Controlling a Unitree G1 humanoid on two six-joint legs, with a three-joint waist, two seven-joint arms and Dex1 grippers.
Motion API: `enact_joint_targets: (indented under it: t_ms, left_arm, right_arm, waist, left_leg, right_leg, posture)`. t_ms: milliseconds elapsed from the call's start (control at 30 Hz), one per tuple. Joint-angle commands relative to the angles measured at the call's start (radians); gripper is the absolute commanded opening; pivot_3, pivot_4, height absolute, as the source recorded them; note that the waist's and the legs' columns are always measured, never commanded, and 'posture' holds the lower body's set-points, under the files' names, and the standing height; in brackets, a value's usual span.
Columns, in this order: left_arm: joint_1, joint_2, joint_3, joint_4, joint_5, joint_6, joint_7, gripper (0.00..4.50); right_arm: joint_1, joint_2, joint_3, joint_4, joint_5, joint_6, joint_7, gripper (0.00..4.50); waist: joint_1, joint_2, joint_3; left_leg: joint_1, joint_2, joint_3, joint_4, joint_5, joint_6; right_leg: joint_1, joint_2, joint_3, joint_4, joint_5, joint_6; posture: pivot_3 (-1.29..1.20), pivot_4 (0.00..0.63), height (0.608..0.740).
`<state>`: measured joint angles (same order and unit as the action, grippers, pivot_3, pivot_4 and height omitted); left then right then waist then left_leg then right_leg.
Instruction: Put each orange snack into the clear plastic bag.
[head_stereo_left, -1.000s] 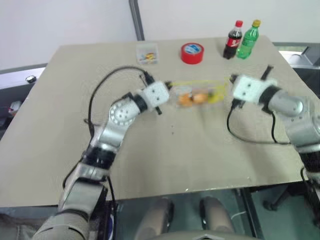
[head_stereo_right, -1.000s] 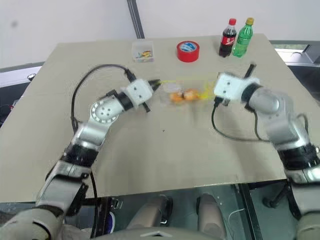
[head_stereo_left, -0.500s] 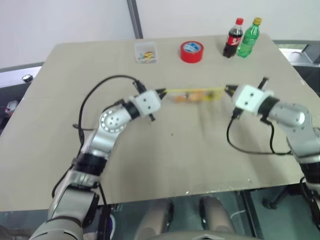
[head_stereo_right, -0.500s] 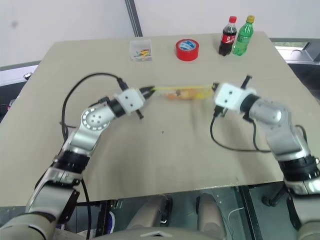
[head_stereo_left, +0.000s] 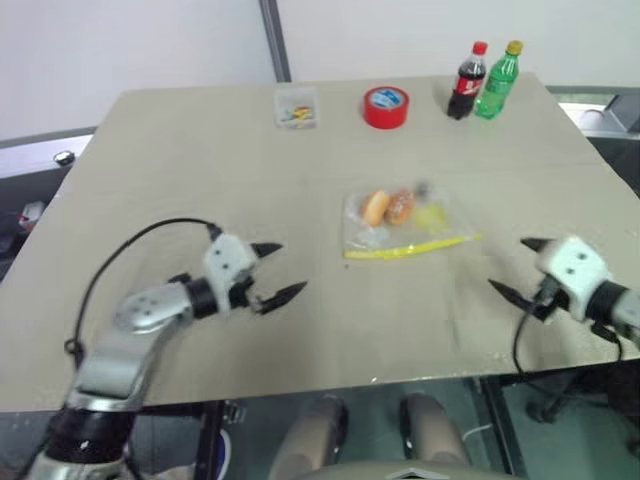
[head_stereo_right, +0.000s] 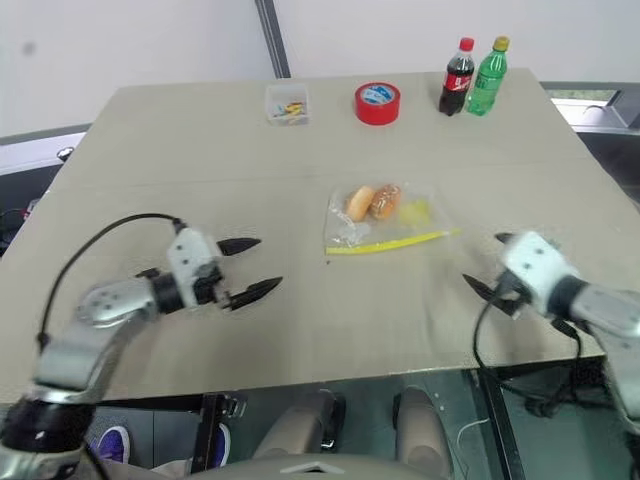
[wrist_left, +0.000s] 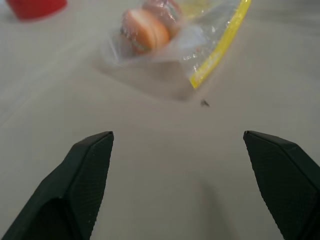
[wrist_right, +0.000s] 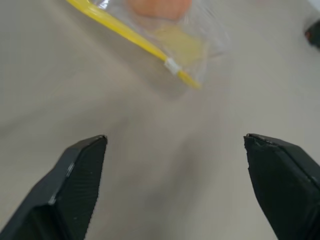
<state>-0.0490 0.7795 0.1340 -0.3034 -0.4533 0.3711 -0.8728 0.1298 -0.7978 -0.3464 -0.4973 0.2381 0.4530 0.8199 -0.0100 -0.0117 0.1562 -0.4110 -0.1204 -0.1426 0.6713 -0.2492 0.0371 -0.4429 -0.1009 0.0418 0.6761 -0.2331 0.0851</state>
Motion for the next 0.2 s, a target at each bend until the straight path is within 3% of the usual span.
enact_joint_targets:
  t_ms: [33,200]
  left_arm:
    - [-0.018,0.022,0.058,-0.066,-0.079,0.062,-0.018,4.50]
    - [-0.046,0.027,0.047,-0.075,-0.106,0.113,-0.025,4.50]
  right_arm:
    - [-0.001,-0.007,-0.085,-0.074,0.096,0.040,0.016,4.43]
    - [-0.036,-0.007,-0.060,-0.080,0.120,0.071,-0.019,4.43]
  waist:
    - [0.000,0.000,0.000]
    - [-0.001,0.001,0.001]
  left_leg:
    - [0.002,0.000,0.000,0.000,-0.001,0.002]
    - [0.019,0.003,-0.002,-0.003,-0.003,0.004]
  right_leg:
    - [0.003,0.000,0.000,0.000,0.000,0.000]
    - [0.023,0.000,-0.004,-0.013,0.000,0.001]
  posture:
    - [0.00,0.150,0.713]
    - [0.00,0.150,0.713]
